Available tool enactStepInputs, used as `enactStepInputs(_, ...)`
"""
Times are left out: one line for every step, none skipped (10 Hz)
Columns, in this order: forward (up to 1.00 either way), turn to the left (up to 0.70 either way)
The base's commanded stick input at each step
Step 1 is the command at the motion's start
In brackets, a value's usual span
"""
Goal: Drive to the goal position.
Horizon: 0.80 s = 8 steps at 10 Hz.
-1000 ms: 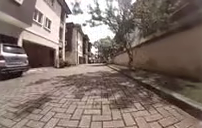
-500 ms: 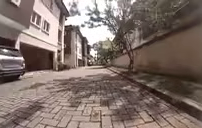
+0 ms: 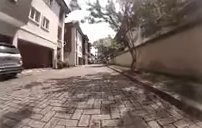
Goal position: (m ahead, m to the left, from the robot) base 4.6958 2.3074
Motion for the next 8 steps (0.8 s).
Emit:
enactStepInputs(0.5, 0.0)
enactStepInputs(0.5, 0.0)
enactStepInputs(0.5, 0.0)
enactStepInputs(0.5, 0.0)
enactStepInputs(0.5, 0.0)
enactStepInputs(0.5, 0.0)
enactStepInputs(0.5, 0.0)
enactStepInputs(0.5, 0.0)
